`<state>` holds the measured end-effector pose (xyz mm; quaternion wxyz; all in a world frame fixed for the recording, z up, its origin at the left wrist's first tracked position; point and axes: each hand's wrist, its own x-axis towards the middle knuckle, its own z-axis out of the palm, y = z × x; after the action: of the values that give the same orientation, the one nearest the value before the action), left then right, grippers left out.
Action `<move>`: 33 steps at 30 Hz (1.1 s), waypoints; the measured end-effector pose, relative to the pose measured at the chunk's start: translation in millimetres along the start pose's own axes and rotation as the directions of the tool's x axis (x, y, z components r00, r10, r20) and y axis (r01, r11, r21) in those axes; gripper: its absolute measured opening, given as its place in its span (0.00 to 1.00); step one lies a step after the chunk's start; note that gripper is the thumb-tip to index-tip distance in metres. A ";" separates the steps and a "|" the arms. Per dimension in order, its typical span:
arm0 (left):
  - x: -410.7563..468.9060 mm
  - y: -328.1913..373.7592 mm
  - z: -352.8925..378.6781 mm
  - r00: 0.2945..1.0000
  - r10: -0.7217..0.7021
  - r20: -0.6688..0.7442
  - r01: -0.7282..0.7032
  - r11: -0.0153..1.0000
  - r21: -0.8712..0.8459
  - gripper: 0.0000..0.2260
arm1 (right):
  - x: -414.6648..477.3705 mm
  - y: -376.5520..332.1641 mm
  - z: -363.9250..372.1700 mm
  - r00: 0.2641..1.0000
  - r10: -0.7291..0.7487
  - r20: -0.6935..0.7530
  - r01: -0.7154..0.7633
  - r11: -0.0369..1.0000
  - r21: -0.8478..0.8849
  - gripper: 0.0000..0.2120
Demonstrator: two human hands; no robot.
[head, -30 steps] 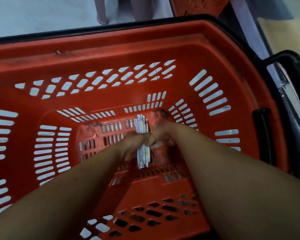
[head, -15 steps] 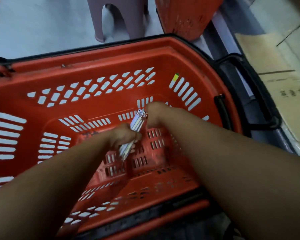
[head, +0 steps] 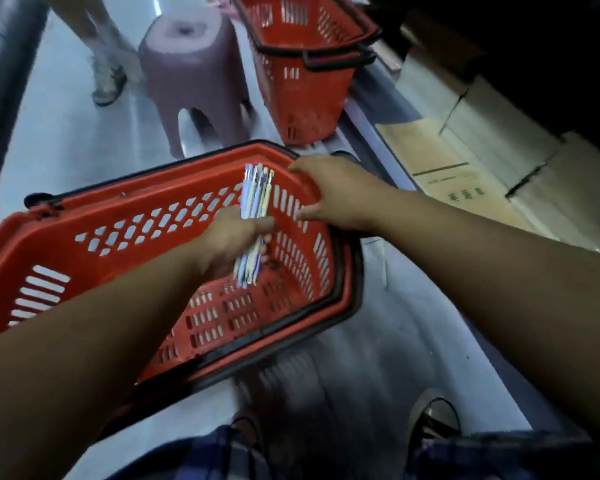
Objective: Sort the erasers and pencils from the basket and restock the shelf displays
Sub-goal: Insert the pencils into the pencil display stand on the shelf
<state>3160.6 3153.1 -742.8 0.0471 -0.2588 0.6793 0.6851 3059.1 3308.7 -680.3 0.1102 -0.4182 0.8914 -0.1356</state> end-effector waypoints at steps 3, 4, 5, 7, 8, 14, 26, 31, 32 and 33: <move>-17.2 32.4 43.2 0.992 0.093 0.084 -0.086 0.992 -0.093 0.09 | -49.6 30.3 -22.1 0.978 0.120 -0.173 -0.100 0.988 0.117 0.28; -24.2 42.6 59.9 0.987 0.114 0.118 -0.099 0.987 -0.128 0.08 | -66.7 41.3 -26.5 0.963 0.180 -0.201 -0.152 0.977 0.150 0.28; -30.5 51.5 77.0 0.979 0.128 0.158 -0.103 0.982 -0.158 0.08 | -83.0 53.2 -29.0 0.947 0.245 -0.209 -0.209 0.961 0.180 0.29; -42.5 64.6 113.4 0.958 0.150 0.244 -0.104 0.975 -0.195 0.10 | -112.0 77.7 -29.2 0.914 0.363 -0.178 -0.321 0.919 0.230 0.31; -46.8 67.0 131.2 0.948 0.154 0.279 -0.099 0.974 -0.202 0.10 | -124.4 90.4 -26.2 0.899 0.409 -0.156 -0.367 0.899 0.237 0.30; -45.1 31.9 214.0 0.909 0.056 0.414 -0.013 0.994 -0.106 0.06 | -158.8 158.2 16.6 0.824 0.567 0.005 -0.547 0.793 0.268 0.21; 66.4 -166.6 252.5 0.956 -0.288 -0.050 0.272 0.940 -0.204 0.05 | -114.1 246.1 194.3 0.659 0.719 0.220 -0.718 0.515 0.468 0.13; 121.7 -197.6 240.1 0.963 -0.260 -0.072 0.246 0.956 -0.159 0.06 | -67.6 260.9 240.3 0.618 0.762 0.193 -0.745 0.488 0.455 0.13; 130.7 -203.3 238.6 0.963 -0.264 -0.054 0.253 0.956 -0.147 0.06 | -59.4 262.0 247.8 0.604 0.772 0.199 -0.755 0.474 0.454 0.12; 138.6 -207.5 238.5 0.963 -0.267 -0.038 0.260 0.957 -0.128 0.06 | -51.9 263.7 254.9 0.595 0.779 0.197 -0.762 0.469 0.446 0.12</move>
<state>3058.2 3356.2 -1002.4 0.1033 -0.3683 0.5966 0.7055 2981.8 3472.6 -1003.4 0.2455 0.0727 0.9196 -0.2980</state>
